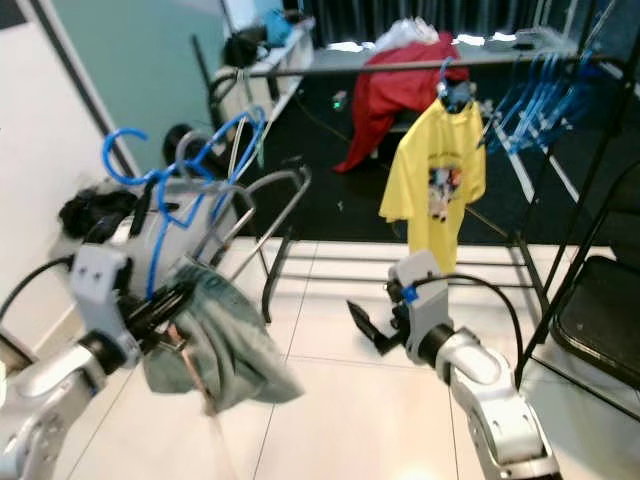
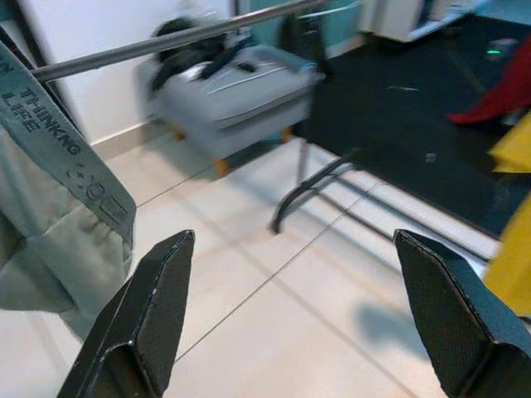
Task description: Hang hanger
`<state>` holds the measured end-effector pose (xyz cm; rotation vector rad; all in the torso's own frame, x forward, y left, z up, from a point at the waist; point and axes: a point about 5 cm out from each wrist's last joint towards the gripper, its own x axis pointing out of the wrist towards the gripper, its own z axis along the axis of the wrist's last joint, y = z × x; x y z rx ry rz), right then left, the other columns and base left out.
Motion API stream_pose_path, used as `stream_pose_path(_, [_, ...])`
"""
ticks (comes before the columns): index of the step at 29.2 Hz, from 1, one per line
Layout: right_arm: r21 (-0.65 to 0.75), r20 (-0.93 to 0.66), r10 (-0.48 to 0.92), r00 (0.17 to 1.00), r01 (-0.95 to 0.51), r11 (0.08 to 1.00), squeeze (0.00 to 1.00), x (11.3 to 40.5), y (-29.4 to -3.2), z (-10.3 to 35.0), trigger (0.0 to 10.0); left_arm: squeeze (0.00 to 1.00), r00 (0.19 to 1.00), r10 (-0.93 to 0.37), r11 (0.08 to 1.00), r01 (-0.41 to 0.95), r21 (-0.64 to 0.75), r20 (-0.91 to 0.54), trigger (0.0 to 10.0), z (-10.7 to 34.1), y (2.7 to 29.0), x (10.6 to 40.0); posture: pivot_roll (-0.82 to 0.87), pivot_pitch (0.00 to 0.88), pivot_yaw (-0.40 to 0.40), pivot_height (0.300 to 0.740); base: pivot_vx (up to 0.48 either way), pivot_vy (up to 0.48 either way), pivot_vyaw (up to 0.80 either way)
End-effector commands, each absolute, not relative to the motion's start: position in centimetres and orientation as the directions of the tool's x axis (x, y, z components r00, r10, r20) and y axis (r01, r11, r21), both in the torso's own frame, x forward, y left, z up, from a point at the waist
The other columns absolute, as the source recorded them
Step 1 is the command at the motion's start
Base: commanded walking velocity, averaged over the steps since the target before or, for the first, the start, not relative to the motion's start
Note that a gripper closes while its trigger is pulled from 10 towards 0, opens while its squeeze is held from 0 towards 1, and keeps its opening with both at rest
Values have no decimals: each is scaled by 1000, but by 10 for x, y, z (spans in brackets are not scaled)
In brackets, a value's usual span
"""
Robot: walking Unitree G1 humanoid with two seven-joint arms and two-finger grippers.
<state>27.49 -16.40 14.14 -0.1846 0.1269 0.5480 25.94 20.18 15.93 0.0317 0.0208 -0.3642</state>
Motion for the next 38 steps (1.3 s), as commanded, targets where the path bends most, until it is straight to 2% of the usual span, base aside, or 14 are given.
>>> stream_pose_path(1, [-133,-163,535,829,-556,821,0,274,-156,140,10000,0,956,-283,954,289,86,-76,10000,153,209,260,-56,0,76,740,-450,0,781])
stream_pose_path(7, [-131,-162,538,827,-558,819,0,273,-155,140,10000,0,964,-236,954,254,162,-124,10000,145,205,265,-51,0,78,740,-450,0,786])
stream_pose_path(10, [-128,-160,540,826,-560,818,0,273,-154,139,10000,0,975,-165,960,192,203,-147,10000,142,204,270,-52,0,78,740,-344,0,788])
stream_pose_path(18, [-121,-157,548,822,-567,815,0,272,-154,137,10000,0,988,-8,979,39,198,-156,10000,142,212,275,-50,0,76,740,0,0,786])
stream_pose_path(27, [-104,-154,569,807,-586,803,0,268,-152,136,10000,0,982,92,976,-56,213,-162,10000,136,217,276,-55,0,76,740,0,0,784])
stream_pose_path(35, [-90,-155,594,789,-611,787,0,266,-150,135,10000,0,977,126,975,-90,204,-173,10000,133,218,276,-55,0,77,740,0,0,788])
stream_pose_path(38, [-69,-151,629,762,-643,762,0,264,-146,134,10000,0,970,173,971,-138,197,-169,10000,134,223,276,-53,0,78,740,0,0,788])
